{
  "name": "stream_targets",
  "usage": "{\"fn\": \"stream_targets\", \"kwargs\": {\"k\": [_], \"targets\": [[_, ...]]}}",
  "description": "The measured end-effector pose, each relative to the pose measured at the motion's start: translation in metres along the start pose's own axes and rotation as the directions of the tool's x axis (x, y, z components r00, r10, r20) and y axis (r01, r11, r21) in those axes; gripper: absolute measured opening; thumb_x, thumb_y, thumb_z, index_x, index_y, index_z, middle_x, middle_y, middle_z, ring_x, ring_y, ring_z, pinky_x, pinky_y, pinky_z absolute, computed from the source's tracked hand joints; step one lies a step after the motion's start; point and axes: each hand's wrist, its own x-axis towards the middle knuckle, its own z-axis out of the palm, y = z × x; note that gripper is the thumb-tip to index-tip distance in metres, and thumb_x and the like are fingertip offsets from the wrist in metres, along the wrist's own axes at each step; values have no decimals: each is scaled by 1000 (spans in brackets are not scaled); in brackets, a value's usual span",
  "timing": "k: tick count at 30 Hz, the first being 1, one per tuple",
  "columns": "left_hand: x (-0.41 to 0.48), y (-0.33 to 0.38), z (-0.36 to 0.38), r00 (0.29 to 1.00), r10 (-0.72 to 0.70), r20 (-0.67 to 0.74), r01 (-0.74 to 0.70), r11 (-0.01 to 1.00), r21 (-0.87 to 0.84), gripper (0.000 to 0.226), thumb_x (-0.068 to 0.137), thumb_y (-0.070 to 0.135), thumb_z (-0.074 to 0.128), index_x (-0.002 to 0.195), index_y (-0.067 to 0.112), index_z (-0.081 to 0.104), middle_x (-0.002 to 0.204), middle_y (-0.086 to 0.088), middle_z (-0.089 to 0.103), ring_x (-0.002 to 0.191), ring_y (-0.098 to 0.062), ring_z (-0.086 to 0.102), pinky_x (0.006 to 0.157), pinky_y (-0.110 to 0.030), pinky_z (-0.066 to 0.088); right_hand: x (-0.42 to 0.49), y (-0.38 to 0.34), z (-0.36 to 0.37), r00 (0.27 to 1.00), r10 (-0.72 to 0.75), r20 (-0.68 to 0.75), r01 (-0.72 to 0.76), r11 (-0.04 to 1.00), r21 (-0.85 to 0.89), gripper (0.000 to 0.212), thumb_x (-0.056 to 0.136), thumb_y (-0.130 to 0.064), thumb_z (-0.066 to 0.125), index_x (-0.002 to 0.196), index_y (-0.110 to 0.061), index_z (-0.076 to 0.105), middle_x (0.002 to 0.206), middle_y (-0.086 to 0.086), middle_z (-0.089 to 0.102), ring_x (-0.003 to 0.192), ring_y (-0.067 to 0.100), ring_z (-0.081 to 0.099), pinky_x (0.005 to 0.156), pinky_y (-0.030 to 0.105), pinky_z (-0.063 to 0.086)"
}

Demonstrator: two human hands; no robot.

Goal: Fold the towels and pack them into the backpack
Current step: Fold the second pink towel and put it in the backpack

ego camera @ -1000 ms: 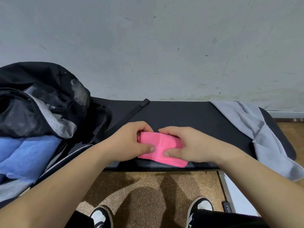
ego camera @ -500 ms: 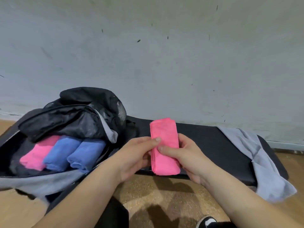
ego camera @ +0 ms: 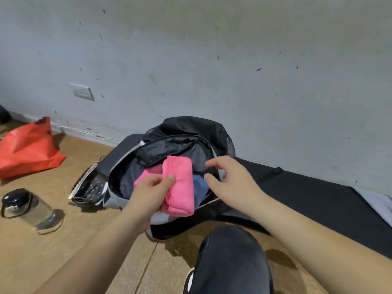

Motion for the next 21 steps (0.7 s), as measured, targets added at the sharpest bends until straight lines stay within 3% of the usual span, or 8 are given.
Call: {"fn": "stream_targets", "kwargs": {"k": [2, 4, 7, 11, 14, 17, 21], "targets": [[7, 0, -30, 997, -29, -73, 29, 1000, 4, 29, 94, 38, 72, 90, 9, 77, 85, -14, 76, 77, -27, 71, 68, -40, 57, 16, -9, 21, 992, -105, 64, 111, 989, -100, 34, 96, -26, 65, 131, -23, 65, 133, -10, 62, 123, 8, 58, 106, 30, 48], [15, 0, -56, 989, -59, -134, 63, 998, 22, 18, 92, 23, 69, 87, 7, 74, 78, -10, 72, 70, -25, 67, 58, -32, 51, 34, -19, 41, 977, -159, 142, 186, 959, -213, 38, 100, -27, 61, 137, -22, 61, 144, -9, 56, 135, 11, 50, 111, 34, 44], [31, 0, -82, 970, -87, -226, 99, 994, 44, 14, 78, 15, 64, 80, 2, 70, 68, -7, 62, 68, -26, 56, 61, -34, 45, 66, -30, 63, 942, -213, 260, 297, 890, -347, 45, 103, -24, 55, 148, -21, 53, 161, -3, 42, 150, 16, 33, 120, 36, 34], [57, 3, -101, 939, -50, -341, 71, 996, 49, 23, 81, 14, 63, 103, 13, 70, 79, -10, 71, 61, -26, 69, 56, -39, 59, 108, -37, 94, 889, -269, 369, 427, 778, -461, 50, 103, -24, 56, 152, -16, 49, 158, 10, 43, 148, 32, 36, 119, 44, 33], [76, 3, -107, 935, -8, -355, 61, 988, 139, 30, 84, 14, 63, 113, 20, 69, 88, -12, 74, 73, -25, 70, 68, -42, 59, 132, -32, 118, 894, -154, 421, 392, 726, -566, 60, 103, -35, 53, 159, -23, 35, 165, 12, 32, 152, 36, 26, 119, 54, 31], [81, 4, -112, 946, 19, -322, 49, 978, 202, 30, 87, 13, 62, 114, 22, 73, 90, -7, 75, 79, -22, 68, 68, -36, 53, 142, -27, 130, 913, -53, 404, 331, 675, -660, 68, 101, -43, 56, 159, -23, 27, 158, 10, 38, 145, 36, 35, 110, 57, 40], [118, 5, -130, 954, 2, -299, 81, 961, 264, 30, 88, 12, 63, 114, 23, 75, 93, -2, 74, 76, -18, 66, 55, -28, 48, 183, -25, 148, 947, -58, 316, 269, 682, -680, 37, 103, -41, 51, 135, -22, 50, 132, 6, 59, 122, 35, 57, 86, 44, 48]]}}
